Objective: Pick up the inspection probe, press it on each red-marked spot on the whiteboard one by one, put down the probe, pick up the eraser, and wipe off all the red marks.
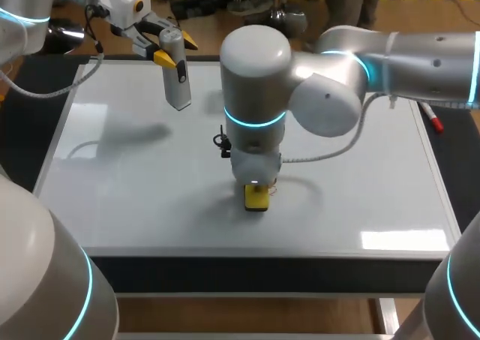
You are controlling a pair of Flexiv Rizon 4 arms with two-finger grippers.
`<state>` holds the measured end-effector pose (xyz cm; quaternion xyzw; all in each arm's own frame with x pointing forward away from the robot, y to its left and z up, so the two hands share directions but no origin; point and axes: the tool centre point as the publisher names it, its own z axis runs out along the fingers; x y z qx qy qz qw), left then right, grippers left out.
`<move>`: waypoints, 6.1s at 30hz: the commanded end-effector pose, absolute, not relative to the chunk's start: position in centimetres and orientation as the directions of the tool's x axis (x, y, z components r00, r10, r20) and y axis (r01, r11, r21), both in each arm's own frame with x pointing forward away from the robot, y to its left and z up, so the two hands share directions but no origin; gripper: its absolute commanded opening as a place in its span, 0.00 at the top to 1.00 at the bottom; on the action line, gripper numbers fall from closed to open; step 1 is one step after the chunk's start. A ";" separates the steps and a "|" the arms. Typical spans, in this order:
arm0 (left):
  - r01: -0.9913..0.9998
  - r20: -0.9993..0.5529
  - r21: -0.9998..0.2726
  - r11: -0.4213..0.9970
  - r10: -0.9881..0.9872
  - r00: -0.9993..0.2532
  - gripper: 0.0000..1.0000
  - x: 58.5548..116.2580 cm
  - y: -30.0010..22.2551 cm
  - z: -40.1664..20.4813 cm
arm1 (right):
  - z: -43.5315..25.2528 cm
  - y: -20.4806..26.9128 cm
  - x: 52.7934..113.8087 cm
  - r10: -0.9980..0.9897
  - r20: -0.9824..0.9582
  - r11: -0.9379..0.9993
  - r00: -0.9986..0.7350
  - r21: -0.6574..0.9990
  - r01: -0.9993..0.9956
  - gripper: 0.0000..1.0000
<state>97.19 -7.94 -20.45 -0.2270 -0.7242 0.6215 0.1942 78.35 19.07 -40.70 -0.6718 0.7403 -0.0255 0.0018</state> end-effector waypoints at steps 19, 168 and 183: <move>0.086 0.001 -0.988 0.124 0.574 -0.819 1.00 97.4 -7.9 -20.3 | -42.6 14.8 79.9 -0.977 0.090 0.193 -0.193 -0.008 -0.981 1.00; 0.086 0.001 -0.988 0.124 0.574 -0.819 1.00 97.4 -7.9 -20.3 | -37.8 2.0 105.6 -0.898 -0.140 0.421 -0.417 0.005 -0.907 0.00; 0.086 0.001 -0.988 0.124 0.574 -0.819 1.00 97.4 -7.9 -20.3 | -33.1 -3.0 105.3 -0.478 -0.302 0.805 -0.825 0.224 -0.549 0.00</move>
